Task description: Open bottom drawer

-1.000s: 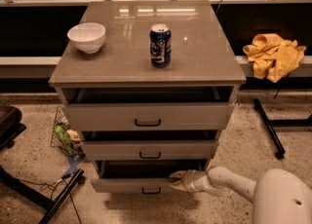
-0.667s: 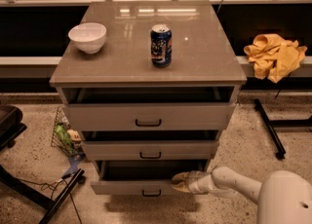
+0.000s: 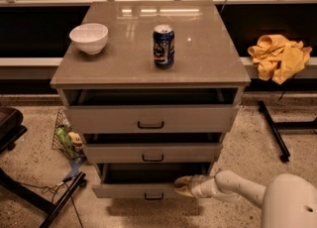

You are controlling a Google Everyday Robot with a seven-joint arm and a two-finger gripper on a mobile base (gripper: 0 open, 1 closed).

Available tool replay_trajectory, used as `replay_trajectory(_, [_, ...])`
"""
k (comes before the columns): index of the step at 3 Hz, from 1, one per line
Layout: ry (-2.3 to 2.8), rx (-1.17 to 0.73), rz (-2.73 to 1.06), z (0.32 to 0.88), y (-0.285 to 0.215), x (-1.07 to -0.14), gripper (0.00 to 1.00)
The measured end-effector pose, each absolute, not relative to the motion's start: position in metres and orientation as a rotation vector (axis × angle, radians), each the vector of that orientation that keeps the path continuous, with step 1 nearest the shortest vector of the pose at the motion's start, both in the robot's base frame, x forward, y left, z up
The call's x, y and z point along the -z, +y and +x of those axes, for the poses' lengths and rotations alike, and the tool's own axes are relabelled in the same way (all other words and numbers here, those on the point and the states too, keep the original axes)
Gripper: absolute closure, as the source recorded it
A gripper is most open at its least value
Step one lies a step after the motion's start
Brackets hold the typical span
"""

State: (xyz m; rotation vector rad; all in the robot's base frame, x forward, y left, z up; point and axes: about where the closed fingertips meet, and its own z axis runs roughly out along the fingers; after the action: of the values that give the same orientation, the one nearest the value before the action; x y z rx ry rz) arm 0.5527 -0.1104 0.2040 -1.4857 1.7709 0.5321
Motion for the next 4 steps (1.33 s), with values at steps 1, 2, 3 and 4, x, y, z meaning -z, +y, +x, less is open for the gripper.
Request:
replay_trajectory(1, [1.822,-0.554,-1.460,0.523,-0.124,-0.197,1.00])
replay_trajectory(2, [1.822,-0.554,-1.460,0.523,-0.124,-0.197,1.00])
replay_trajectory(3, [1.857,-0.544,-1.445,0.507,-0.135,-0.200,1.00])
replay_trajectory(4, [1.860,-0.544,-1.444,0.505,-0.136,-0.201,1.00])
